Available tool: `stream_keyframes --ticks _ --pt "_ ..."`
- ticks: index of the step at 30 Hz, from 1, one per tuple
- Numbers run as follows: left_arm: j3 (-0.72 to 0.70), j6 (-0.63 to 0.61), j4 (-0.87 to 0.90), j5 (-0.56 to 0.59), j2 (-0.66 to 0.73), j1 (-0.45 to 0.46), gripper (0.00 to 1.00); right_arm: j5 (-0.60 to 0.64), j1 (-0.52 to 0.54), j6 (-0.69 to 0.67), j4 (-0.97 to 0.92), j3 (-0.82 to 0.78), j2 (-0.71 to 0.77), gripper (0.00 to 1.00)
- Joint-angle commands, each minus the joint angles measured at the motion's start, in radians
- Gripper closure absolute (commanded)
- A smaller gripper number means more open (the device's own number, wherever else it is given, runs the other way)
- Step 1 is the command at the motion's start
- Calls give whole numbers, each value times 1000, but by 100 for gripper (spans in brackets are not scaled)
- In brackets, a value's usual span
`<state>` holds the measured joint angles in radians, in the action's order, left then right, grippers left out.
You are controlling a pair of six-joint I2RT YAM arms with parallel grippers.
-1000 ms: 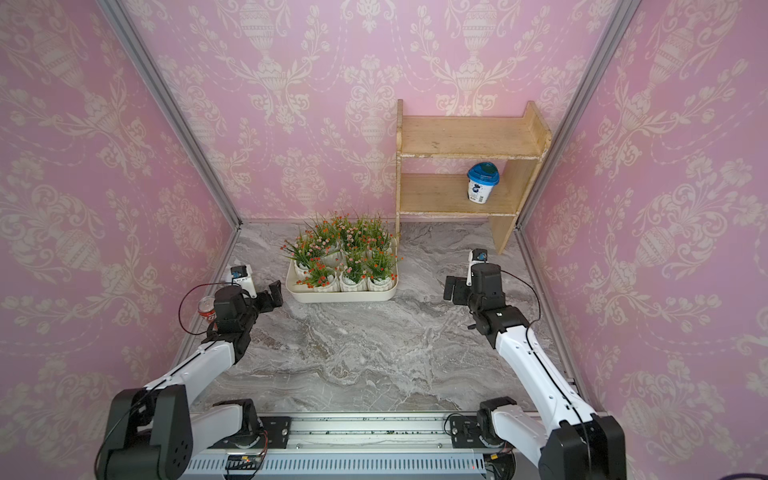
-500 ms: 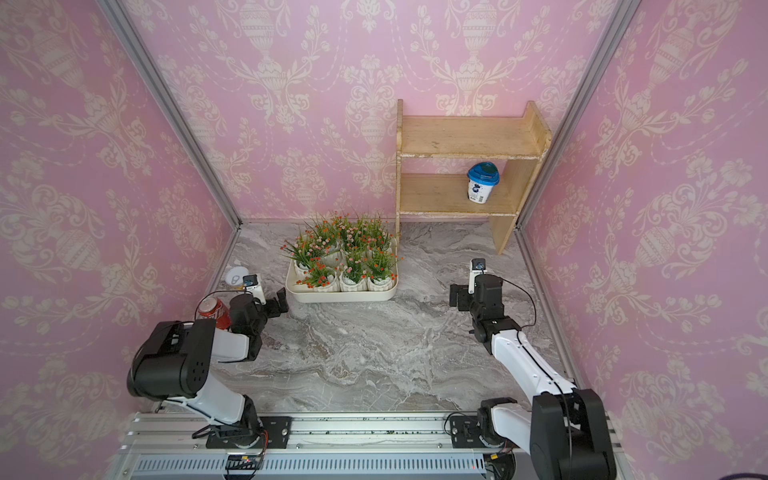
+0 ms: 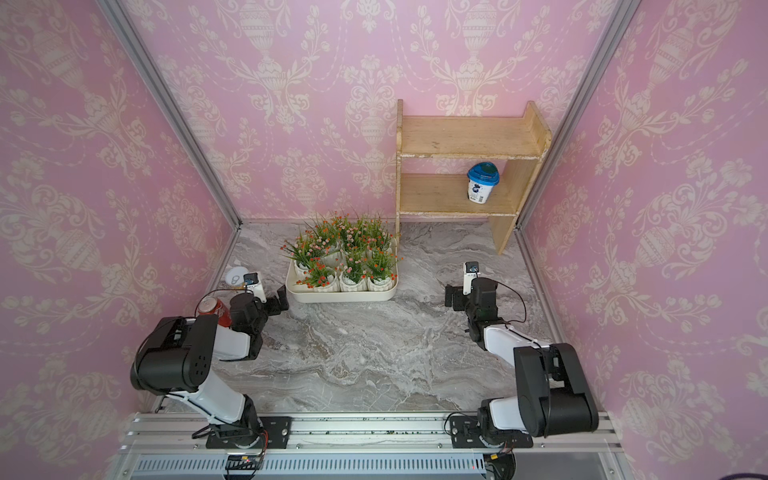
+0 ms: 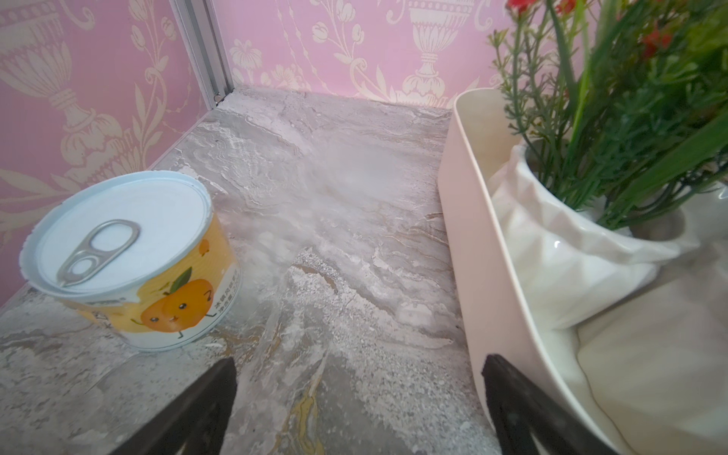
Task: Put the potted gypsophila into the storage box
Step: Reset both arms
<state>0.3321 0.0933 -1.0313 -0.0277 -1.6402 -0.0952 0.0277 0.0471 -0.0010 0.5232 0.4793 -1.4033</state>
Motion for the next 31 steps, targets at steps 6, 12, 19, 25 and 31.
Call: stream_keyframes --ticks 6,12,19,25,31 --pt "13 -30 -1 -26 3 5 1 -103 -59 39 287 -85 -99 0" --pt "13 -31 2 -33 3 5 1 -88 -51 34 263 -75 -97 0" --pt "15 -32 3 -35 3 5 1 -79 -47 30 263 -77 -97 0" --pt "14 -32 3 -35 3 5 1 -80 -46 30 262 -75 -97 1" --pt "14 -32 2 -35 3 5 1 -72 -43 28 261 -76 -97 0"
